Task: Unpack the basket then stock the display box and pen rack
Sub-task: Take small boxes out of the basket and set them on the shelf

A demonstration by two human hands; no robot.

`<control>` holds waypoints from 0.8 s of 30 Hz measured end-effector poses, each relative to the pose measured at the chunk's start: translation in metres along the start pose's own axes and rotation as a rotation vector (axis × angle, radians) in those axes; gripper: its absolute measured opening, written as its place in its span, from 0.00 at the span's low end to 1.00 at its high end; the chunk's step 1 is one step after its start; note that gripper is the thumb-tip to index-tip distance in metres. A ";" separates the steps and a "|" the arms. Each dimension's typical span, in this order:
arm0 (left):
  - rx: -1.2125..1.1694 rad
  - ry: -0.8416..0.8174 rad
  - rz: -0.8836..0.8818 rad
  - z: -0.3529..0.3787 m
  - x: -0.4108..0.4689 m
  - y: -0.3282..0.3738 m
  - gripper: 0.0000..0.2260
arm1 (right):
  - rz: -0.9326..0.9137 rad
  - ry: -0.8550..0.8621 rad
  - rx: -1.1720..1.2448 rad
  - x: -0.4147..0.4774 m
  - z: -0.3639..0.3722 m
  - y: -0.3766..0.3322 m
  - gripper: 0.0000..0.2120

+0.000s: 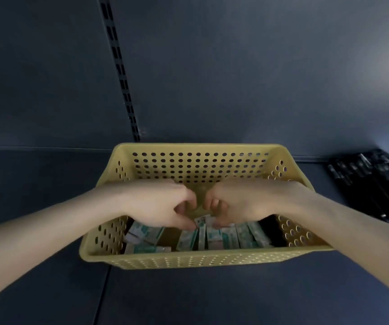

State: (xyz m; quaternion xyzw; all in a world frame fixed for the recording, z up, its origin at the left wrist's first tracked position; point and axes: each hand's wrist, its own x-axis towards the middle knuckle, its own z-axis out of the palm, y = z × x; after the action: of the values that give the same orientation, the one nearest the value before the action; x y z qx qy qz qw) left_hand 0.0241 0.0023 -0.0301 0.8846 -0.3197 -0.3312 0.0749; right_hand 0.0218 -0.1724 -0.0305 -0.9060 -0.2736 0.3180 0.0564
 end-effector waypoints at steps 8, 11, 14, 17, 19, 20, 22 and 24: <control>0.014 -0.107 -0.009 0.012 0.021 0.005 0.20 | -0.038 -0.166 -0.076 0.025 0.003 0.008 0.11; -0.007 -0.078 -0.074 0.017 0.027 0.006 0.21 | -0.072 -0.174 -0.054 0.028 0.006 0.008 0.13; -0.018 -0.066 -0.123 0.021 0.029 0.005 0.20 | -0.086 -0.159 -0.060 0.030 0.009 0.008 0.12; -0.097 -0.072 -0.147 0.022 0.032 0.003 0.15 | -0.087 -0.116 -0.022 0.030 0.008 0.011 0.12; -0.143 -0.088 -0.160 0.021 0.034 0.001 0.13 | -0.081 -0.126 -0.021 0.030 0.009 0.010 0.17; -0.158 -0.099 -0.164 0.020 0.034 0.000 0.13 | -0.075 -0.136 -0.023 0.031 0.009 0.010 0.20; -0.188 -0.110 -0.168 0.019 0.035 -0.001 0.13 | -0.068 -0.163 -0.024 0.032 0.010 0.009 0.21; -0.221 -0.107 -0.165 0.020 0.036 -0.003 0.12 | -0.059 -0.189 -0.012 0.031 0.008 0.008 0.19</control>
State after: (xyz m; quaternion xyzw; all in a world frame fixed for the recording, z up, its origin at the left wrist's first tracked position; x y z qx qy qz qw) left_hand 0.0339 -0.0163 -0.0658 0.8754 -0.2108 -0.4161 0.1270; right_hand 0.0407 -0.1630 -0.0564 -0.8638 -0.3060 0.3988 0.0343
